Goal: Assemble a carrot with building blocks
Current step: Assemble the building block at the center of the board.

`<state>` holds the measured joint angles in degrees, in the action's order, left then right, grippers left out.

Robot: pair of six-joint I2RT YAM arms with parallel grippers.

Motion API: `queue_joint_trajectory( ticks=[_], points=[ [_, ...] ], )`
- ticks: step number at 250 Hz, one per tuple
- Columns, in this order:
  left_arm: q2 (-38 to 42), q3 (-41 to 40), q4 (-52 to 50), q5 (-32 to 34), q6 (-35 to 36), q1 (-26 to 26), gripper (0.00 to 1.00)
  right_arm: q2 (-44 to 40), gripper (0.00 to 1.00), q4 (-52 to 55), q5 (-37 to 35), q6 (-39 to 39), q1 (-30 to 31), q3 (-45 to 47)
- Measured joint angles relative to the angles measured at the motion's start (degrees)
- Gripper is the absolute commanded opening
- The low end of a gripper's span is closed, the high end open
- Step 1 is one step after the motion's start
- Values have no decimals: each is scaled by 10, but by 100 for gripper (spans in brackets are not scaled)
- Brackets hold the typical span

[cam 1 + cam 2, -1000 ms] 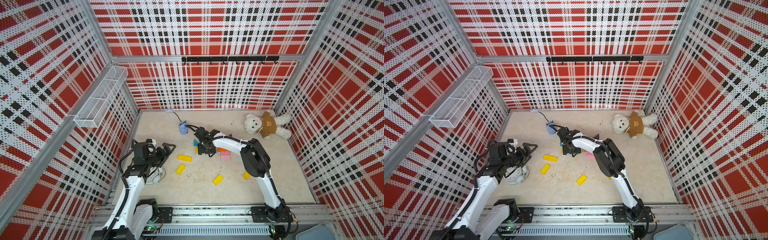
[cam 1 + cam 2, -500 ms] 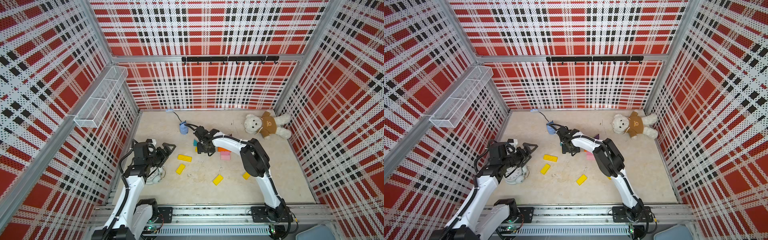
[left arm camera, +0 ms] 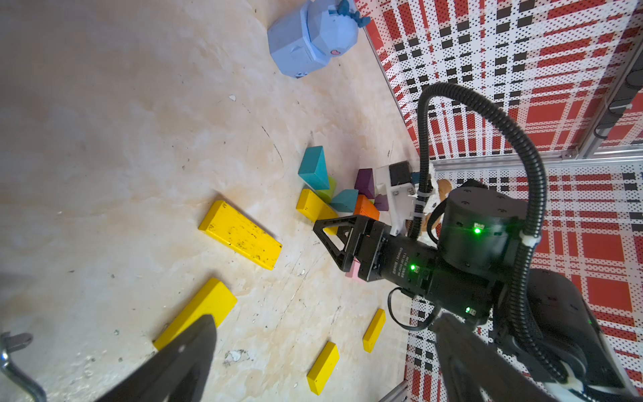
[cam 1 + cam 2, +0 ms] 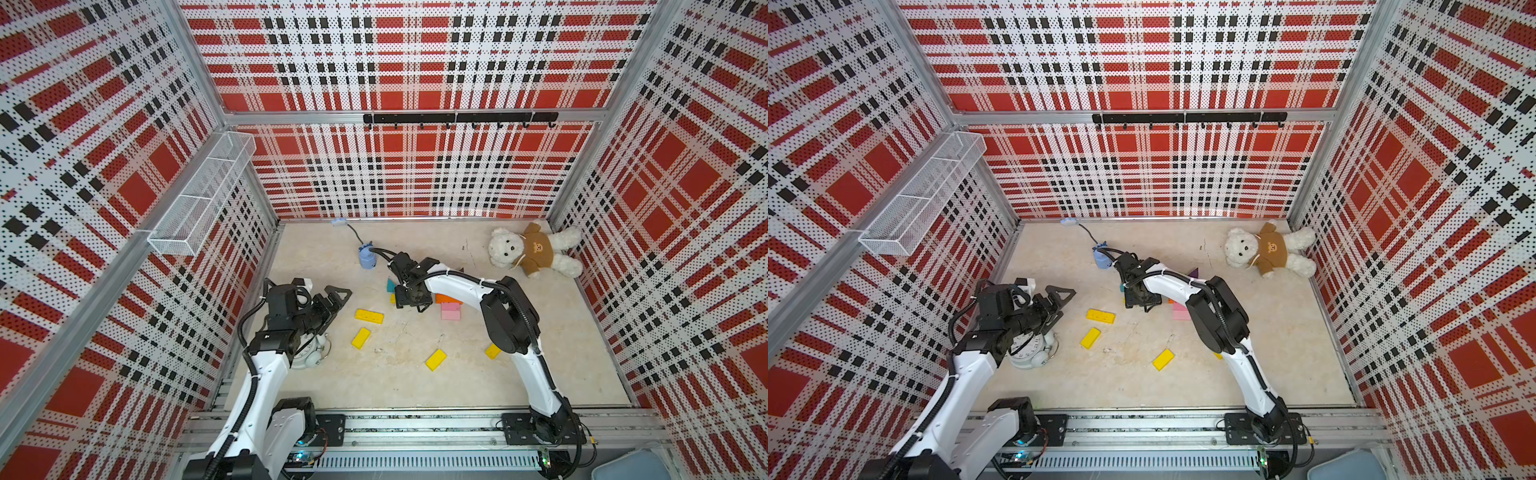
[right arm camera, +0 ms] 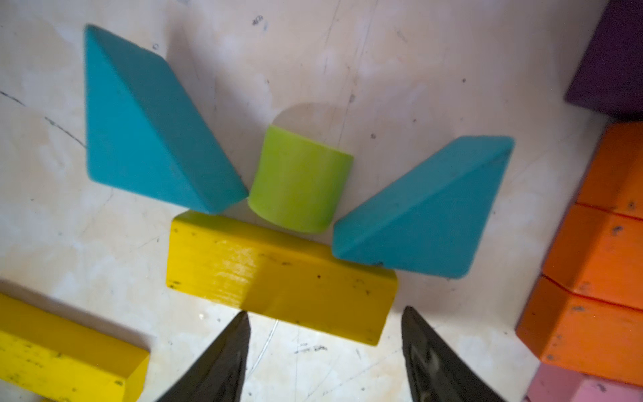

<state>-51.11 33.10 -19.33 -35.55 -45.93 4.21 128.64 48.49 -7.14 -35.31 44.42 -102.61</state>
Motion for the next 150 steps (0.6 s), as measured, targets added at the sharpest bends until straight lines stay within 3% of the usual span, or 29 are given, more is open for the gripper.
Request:
queue_joint_trajectory(
  ticks=[150],
  points=[
    [-2,0,0,0,0,0,99,2,72,17,-1,27,-8,-8]
  ],
)
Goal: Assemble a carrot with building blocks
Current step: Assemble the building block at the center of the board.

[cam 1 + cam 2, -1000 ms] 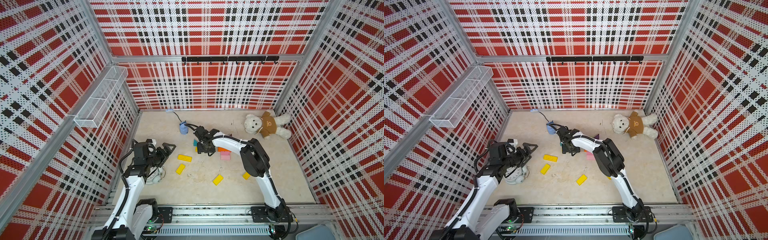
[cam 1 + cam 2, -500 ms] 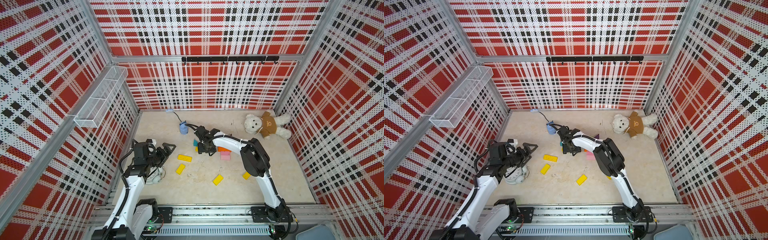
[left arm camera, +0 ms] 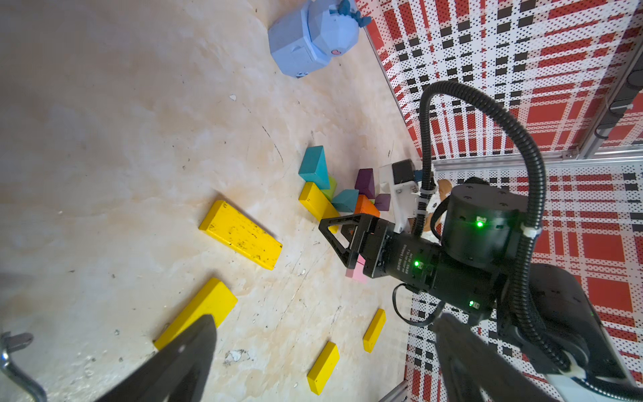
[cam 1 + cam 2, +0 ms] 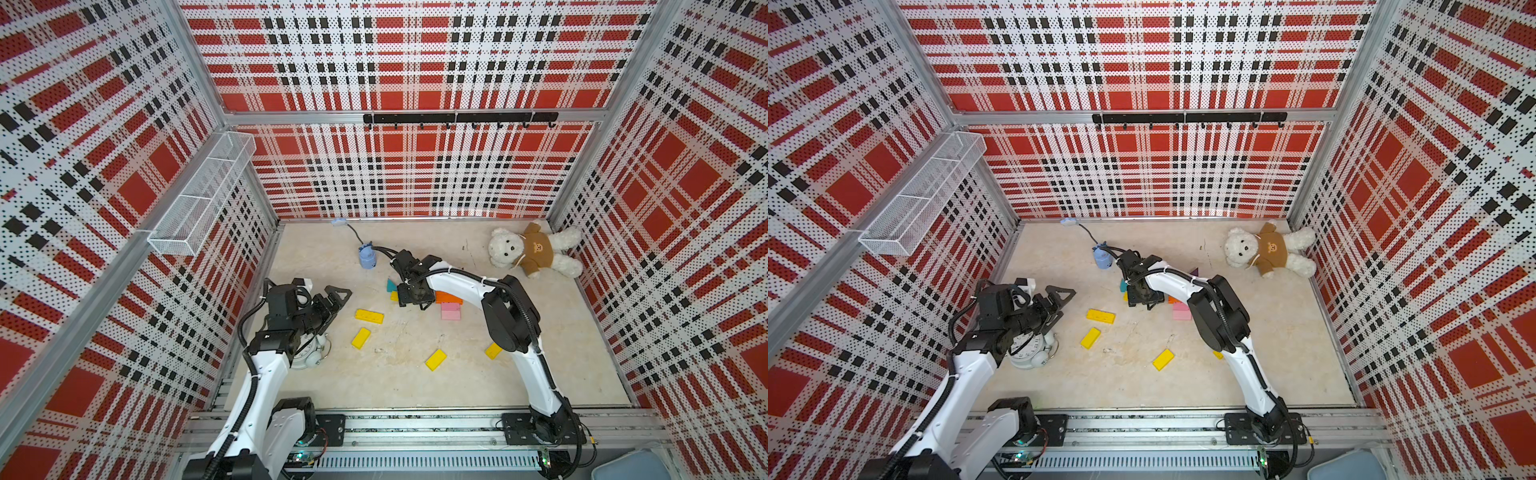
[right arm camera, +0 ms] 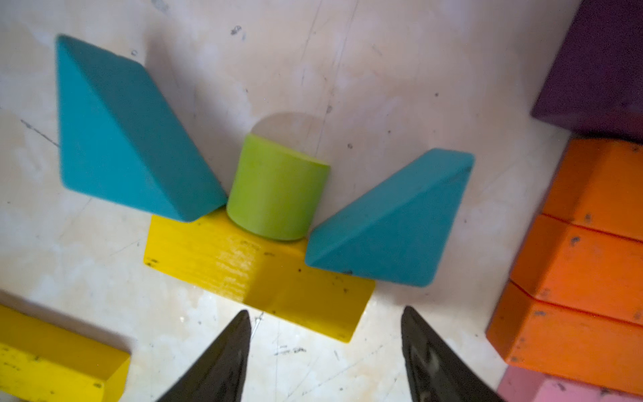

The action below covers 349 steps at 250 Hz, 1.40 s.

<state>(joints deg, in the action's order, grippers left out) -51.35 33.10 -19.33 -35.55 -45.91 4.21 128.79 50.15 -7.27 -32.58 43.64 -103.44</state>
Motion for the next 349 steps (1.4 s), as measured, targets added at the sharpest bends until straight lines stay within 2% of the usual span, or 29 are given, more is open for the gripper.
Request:
queue_joint_trajectory(
  ticks=[195,262,312,349],
  points=[
    [-5,0,0,0,0,0,100,-1,71,22,-31,25,-16,16],
    [-5,0,0,0,0,0,99,-7,71,15,-20,26,-16,27],
    [-5,0,0,0,1,0,99,-65,75,19,-13,28,-6,76],
    [-4,0,0,17,1,-29,100,-188,80,17,-35,28,-2,162]
  ],
)
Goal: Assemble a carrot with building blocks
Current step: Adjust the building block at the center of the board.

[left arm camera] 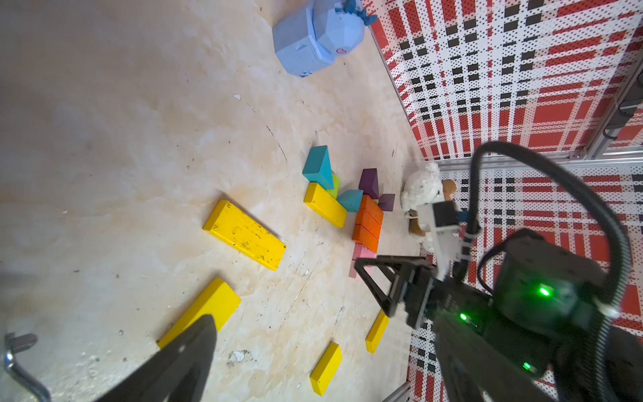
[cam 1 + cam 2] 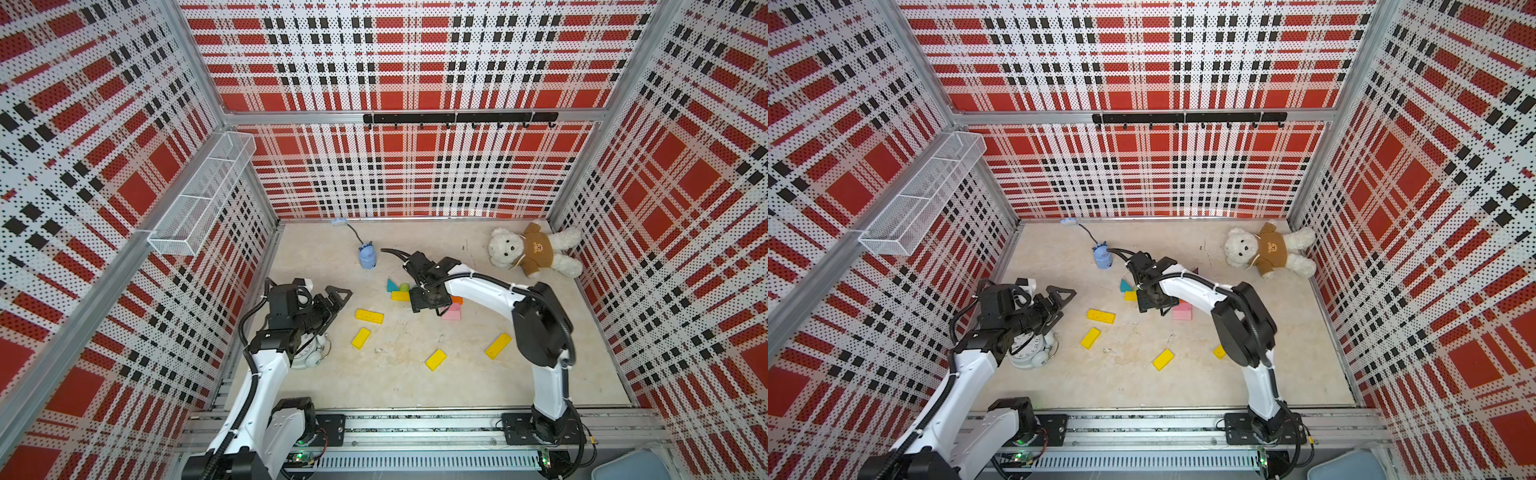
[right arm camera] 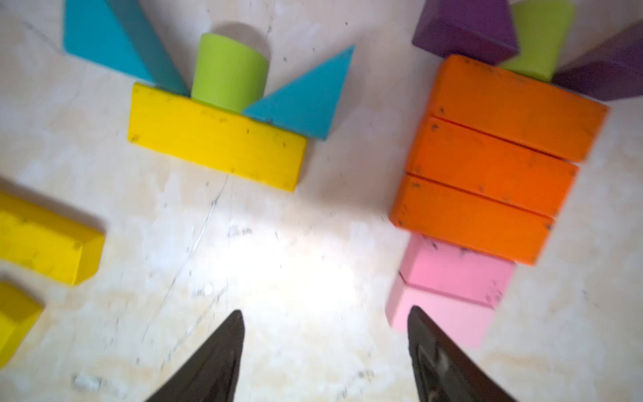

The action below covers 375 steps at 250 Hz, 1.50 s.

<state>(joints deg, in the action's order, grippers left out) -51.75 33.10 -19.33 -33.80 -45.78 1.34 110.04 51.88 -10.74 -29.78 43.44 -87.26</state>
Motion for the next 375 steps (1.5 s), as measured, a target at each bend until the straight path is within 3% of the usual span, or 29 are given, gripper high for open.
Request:
queue_joint_trajectory(
  ticks=[30,57,83,150,202,286,375],
  points=[
    [-1,1,0,31,0,-77,99,-122,84,1,-21,-14,-28,105],
    [-17,8,5,48,-4,-127,100,-216,84,0,-23,-42,-89,223],
    [-39,11,22,62,-7,-148,99,-266,84,12,-21,-71,-134,318],
    [-60,11,38,82,-17,-169,100,-320,83,3,35,-119,-137,428],
    [-60,11,46,91,-21,-175,99,-321,83,-59,115,-121,-137,461],
    [-55,11,46,104,-25,-175,100,-310,82,-122,170,-117,-137,463],
    [-62,25,32,107,-19,-175,100,-269,88,-114,148,-42,-138,358]
  ],
)
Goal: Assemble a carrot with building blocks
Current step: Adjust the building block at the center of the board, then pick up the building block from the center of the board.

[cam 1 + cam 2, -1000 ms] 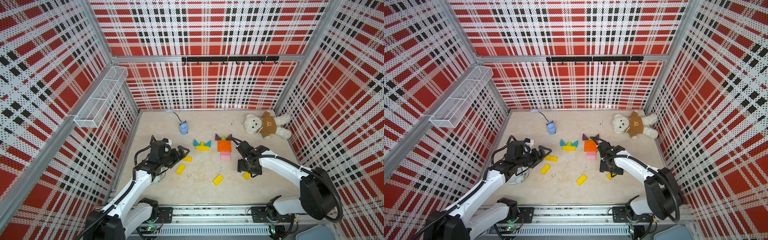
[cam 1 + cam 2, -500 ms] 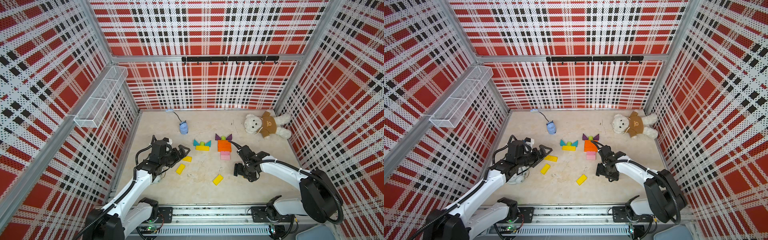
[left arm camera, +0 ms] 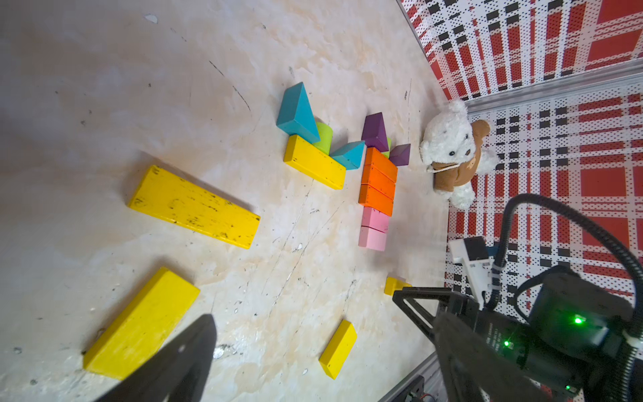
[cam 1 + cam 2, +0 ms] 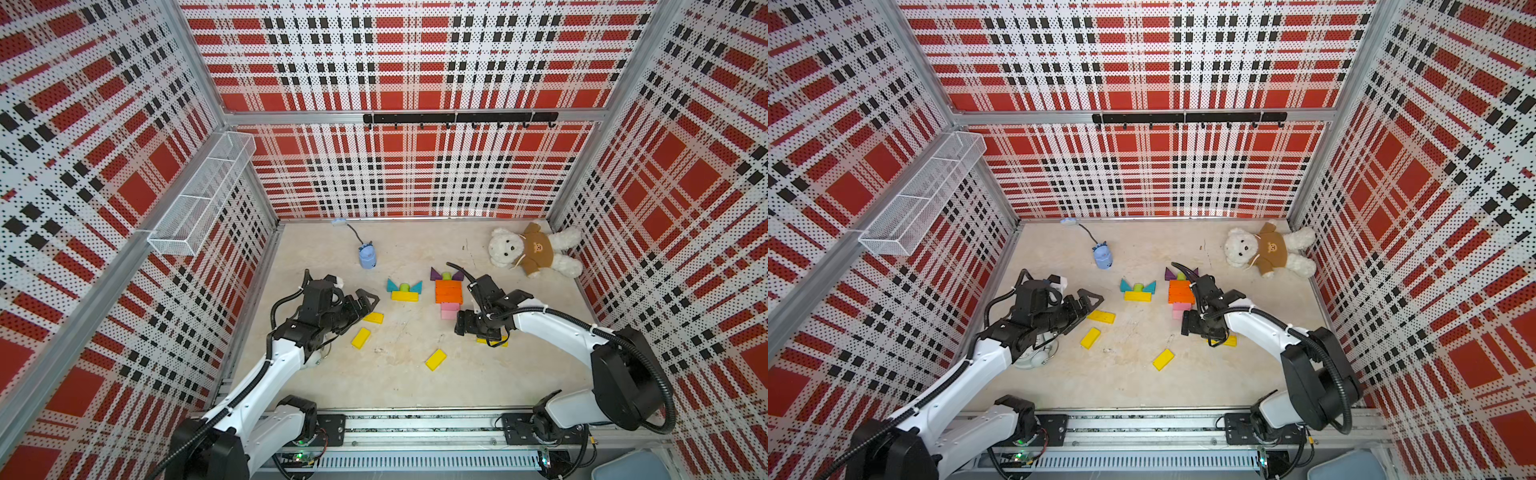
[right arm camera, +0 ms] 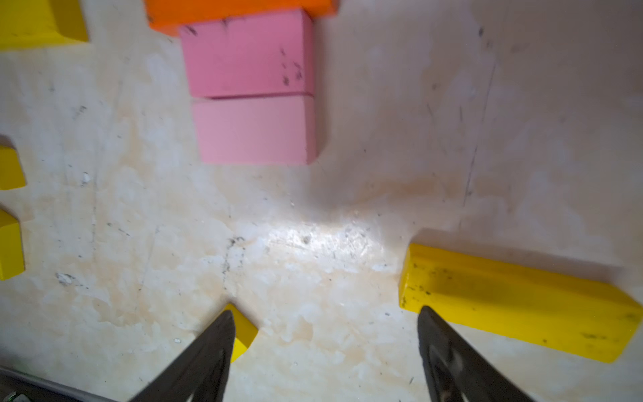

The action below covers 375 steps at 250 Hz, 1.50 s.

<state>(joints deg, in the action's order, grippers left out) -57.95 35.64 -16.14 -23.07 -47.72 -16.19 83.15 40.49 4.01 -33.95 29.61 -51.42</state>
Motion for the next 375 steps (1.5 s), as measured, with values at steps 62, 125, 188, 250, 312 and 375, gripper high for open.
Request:
queue_joint_trajectory(
  ticks=[62,125,188,250,312,375],
  points=[
    [-1,5,2,0,2,0,100,-1,100,75,-106,14,-23,-17],
    [-18,5,9,3,-2,-24,100,0,100,90,-102,15,-56,24],
    [-53,5,33,9,-11,-85,100,5,100,70,-83,14,-64,48],
    [-61,5,54,12,-18,-97,100,7,100,58,-84,17,-73,52],
    [-66,5,59,15,-20,-98,99,28,100,28,-73,27,-75,64],
    [-66,4,61,17,-21,-99,100,37,86,17,-76,26,-75,65]
  ],
)
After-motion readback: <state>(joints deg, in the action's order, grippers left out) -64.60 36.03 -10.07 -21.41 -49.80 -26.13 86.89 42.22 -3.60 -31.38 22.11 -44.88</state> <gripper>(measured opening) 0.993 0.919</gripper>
